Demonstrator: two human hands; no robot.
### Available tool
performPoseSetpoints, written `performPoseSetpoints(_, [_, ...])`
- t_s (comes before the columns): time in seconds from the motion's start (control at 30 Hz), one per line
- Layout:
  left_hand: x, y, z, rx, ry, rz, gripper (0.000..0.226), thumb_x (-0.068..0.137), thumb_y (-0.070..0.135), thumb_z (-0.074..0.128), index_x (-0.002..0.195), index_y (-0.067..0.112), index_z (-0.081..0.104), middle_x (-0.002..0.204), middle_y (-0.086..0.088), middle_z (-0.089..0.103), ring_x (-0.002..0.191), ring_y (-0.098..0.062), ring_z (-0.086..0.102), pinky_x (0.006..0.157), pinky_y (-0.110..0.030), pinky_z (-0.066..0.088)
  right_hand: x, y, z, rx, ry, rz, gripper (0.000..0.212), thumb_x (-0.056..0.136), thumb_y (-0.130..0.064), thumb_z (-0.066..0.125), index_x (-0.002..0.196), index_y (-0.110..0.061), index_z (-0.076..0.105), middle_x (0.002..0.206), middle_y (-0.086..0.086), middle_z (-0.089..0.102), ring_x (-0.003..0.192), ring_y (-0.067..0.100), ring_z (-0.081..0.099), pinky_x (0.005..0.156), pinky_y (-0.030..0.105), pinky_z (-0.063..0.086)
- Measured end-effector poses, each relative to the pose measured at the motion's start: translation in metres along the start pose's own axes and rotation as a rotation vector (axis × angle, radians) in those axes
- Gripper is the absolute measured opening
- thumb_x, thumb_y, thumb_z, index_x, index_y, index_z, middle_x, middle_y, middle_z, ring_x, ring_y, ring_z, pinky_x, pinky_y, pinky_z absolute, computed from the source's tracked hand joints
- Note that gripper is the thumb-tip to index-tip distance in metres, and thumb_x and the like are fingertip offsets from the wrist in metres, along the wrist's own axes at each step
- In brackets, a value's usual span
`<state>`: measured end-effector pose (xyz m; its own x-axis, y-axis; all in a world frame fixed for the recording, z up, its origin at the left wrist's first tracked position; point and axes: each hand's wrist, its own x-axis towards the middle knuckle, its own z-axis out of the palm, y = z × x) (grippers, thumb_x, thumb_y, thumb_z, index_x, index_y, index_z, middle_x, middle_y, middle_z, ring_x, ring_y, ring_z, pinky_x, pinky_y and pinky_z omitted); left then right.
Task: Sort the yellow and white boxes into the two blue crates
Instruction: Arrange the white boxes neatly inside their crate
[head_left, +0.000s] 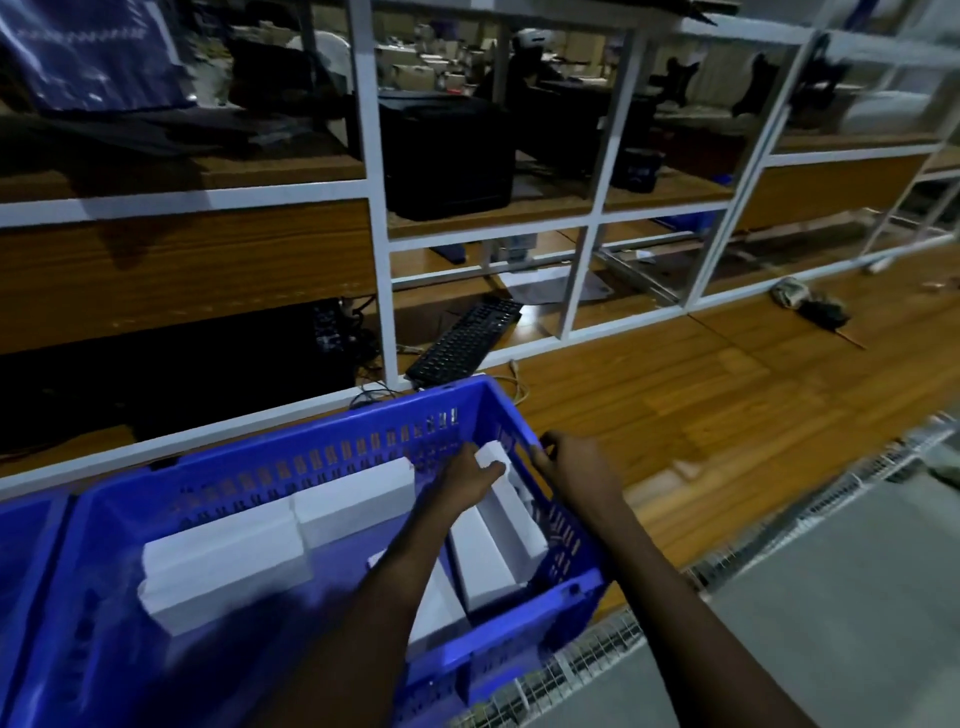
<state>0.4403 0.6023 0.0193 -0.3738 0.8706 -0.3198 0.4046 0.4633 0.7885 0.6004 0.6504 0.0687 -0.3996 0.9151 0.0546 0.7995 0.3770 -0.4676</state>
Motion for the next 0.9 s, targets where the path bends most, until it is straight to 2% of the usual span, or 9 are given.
performPoseSetpoints(0.17, [0.003, -0.003, 0.014, -0.114, 0.001, -0.072, 0.065, 0.088, 0.043, 0.064, 0.138, 0.011, 0.037, 0.139, -0.019, 0.047, 0.121, -0.035, 0.052, 0.086, -0.041, 0.05, -0.003, -0.005, -0.001, -0.026, 0.0, -0.026, 0.026, 0.097, -0.037, 0.047, 0.097, -0.015, 0.062, 0.061, -0.004, 0.05, 0.05, 0.009, 0.047, 0.044, 0.023, 0.028])
performPoseSetpoints(0.23, [0.002, -0.004, 0.016, -0.154, -0.029, -0.119, 0.064, 0.088, 0.047, 0.063, 0.135, 0.014, 0.034, 0.137, -0.02, 0.045, 0.119, -0.04, 0.052, 0.063, -0.035, 0.049, -0.004, -0.004, -0.002, -0.036, 0.005, -0.034, 0.027, 0.097, -0.038, 0.047, 0.097, -0.015, 0.061, 0.06, -0.005, 0.048, 0.049, 0.008, 0.044, 0.043, 0.023, 0.026])
performPoseSetpoints(0.3, [-0.002, -0.003, 0.017, -0.186, -0.07, -0.164, 0.074, 0.087, 0.049, 0.063, 0.142, 0.018, 0.024, 0.136, -0.017, 0.045, 0.115, -0.039, 0.054, 0.052, -0.028, 0.046, -0.004, -0.005, -0.002, -0.05, 0.012, -0.041, 0.026, 0.097, -0.037, 0.047, 0.097, -0.015, 0.06, 0.059, -0.005, 0.047, 0.048, 0.005, 0.043, 0.042, 0.022, 0.024])
performPoseSetpoints(0.43, [-0.005, -0.003, 0.018, -0.359, -0.166, -0.293, 0.103, 0.081, 0.059, 0.064, 0.153, 0.027, -0.002, 0.14, -0.014, 0.047, 0.094, -0.036, 0.067, 0.069, -0.047, 0.06, -0.002, -0.004, 0.0, -0.057, 0.008, -0.037, 0.025, 0.098, -0.037, 0.046, 0.1, -0.017, 0.06, 0.062, -0.006, 0.05, 0.049, 0.004, 0.046, 0.043, 0.019, 0.026])
performPoseSetpoints(0.5, [-0.001, -0.005, 0.018, -0.402, -0.169, -0.345, 0.103, 0.079, 0.061, 0.064, 0.153, 0.024, 0.003, 0.135, -0.017, 0.05, 0.091, -0.039, 0.068, 0.073, -0.054, 0.059, -0.001, -0.003, 0.0, -0.063, 0.013, -0.034, 0.025, 0.098, -0.037, 0.046, 0.102, -0.017, 0.061, 0.062, -0.006, 0.05, 0.049, 0.004, 0.046, 0.043, 0.02, 0.027])
performPoseSetpoints(0.6, [-0.001, -0.008, 0.017, -0.519, -0.168, -0.4, 0.088, 0.082, 0.058, 0.066, 0.148, 0.019, 0.023, 0.125, -0.016, 0.053, 0.087, -0.04, 0.069, 0.06, -0.045, 0.061, -0.001, -0.004, 0.0, -0.069, 0.017, -0.036, 0.024, 0.098, -0.037, 0.046, 0.102, -0.017, 0.061, 0.062, -0.008, 0.048, 0.051, 0.003, 0.045, 0.044, 0.02, 0.026])
performPoseSetpoints(0.7, [-0.003, -0.009, 0.014, -0.62, -0.221, -0.423, 0.071, 0.083, 0.055, 0.068, 0.136, 0.017, 0.038, 0.11, -0.012, 0.058, 0.081, -0.034, 0.069, 0.061, -0.043, 0.061, -0.001, -0.005, 0.0, -0.075, 0.011, -0.035, 0.023, 0.098, -0.036, 0.047, 0.101, -0.017, 0.059, 0.062, -0.009, 0.046, 0.051, 0.001, 0.043, 0.044, 0.019, 0.025])
performPoseSetpoints(0.8, [-0.002, -0.01, 0.011, -0.818, -0.273, -0.498, 0.054, 0.086, 0.045, 0.068, 0.123, 0.01, 0.05, 0.1, -0.014, 0.057, 0.079, -0.028, 0.061, 0.051, -0.035, 0.057, -0.002, -0.004, -0.001, -0.06, 0.012, -0.046, 0.023, 0.099, -0.036, 0.046, 0.102, -0.017, 0.058, 0.063, -0.009, 0.046, 0.052, 0.001, 0.045, 0.044, 0.017, 0.025])
performPoseSetpoints(0.9, [-0.001, -0.011, 0.01, -0.78, -0.279, -0.507, 0.066, 0.081, 0.056, 0.068, 0.128, 0.012, 0.054, 0.102, -0.011, 0.061, 0.082, -0.024, 0.061, 0.061, -0.034, 0.054, -0.004, -0.005, -0.003, -0.062, 0.005, -0.059, 0.019, 0.1, -0.035, 0.046, 0.099, -0.019, 0.055, 0.064, -0.009, 0.047, 0.051, 0.0, 0.044, 0.044, 0.015, 0.025])
